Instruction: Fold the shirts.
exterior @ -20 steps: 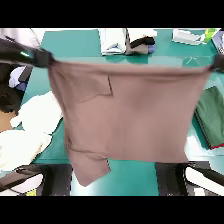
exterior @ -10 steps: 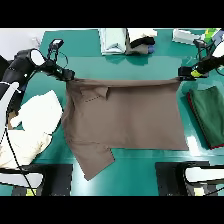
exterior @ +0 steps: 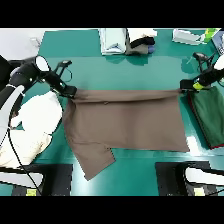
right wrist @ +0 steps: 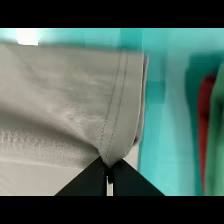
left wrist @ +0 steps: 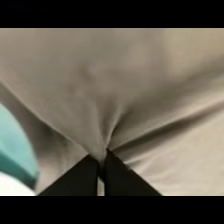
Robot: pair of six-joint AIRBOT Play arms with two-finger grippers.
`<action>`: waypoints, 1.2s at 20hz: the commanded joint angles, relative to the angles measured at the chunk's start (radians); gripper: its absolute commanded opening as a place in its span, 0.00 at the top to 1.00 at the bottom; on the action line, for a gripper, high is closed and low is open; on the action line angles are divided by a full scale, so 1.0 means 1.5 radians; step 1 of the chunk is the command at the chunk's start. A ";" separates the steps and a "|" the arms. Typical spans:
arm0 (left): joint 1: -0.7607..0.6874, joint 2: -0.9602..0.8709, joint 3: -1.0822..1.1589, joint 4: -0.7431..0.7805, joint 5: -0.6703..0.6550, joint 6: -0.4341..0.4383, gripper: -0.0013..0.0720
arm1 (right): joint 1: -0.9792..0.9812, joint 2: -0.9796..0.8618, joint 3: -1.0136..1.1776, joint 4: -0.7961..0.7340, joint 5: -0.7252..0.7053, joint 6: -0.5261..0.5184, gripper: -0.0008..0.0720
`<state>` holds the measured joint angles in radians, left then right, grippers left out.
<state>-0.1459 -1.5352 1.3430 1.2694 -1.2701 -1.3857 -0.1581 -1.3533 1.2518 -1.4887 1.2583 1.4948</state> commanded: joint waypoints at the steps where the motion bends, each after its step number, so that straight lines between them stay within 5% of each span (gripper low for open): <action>1: 0.000 -0.001 -0.066 -0.046 0.036 -0.001 0.95 | -0.001 0.020 -0.093 0.009 -0.046 0.000 0.97; 3: 0.000 0.000 -0.071 -0.046 0.030 -0.005 0.95 | -0.001 0.020 -0.118 0.032 -0.054 0.000 0.94; 4: 0.000 0.001 -0.070 -0.046 0.025 -0.014 0.85 | -0.001 0.020 -0.123 0.038 -0.055 0.000 0.70; 5: 0.000 0.004 -0.070 -0.046 0.023 -0.022 0.46 | -0.001 0.020 -0.121 0.038 -0.055 0.001 0.47; 6: 0.000 0.010 -0.068 -0.044 0.020 -0.035 0.36 | -0.001 0.021 -0.114 0.037 -0.046 0.003 0.42; 8: 0.000 0.047 -0.067 -0.041 0.016 -0.036 0.49 | -0.003 0.038 -0.098 0.032 -0.009 0.003 0.42; 13: 0.000 0.248 -0.180 -0.011 -0.002 -0.055 0.49 | -0.072 0.187 -0.230 0.030 0.066 0.002 0.42; 16: 0.000 0.352 -0.298 -0.014 0.003 -0.085 0.49 | -0.149 0.267 -0.347 0.030 0.109 0.002 0.20; 24: 0.000 0.407 -0.380 -0.029 0.021 -0.089 0.49 | -0.223 0.347 -0.525 0.032 0.111 0.002 0.21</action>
<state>-0.1459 -0.9440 0.7979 1.2304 -1.2583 -1.5143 -0.4763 -0.8673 0.5419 -1.4441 1.4235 1.4990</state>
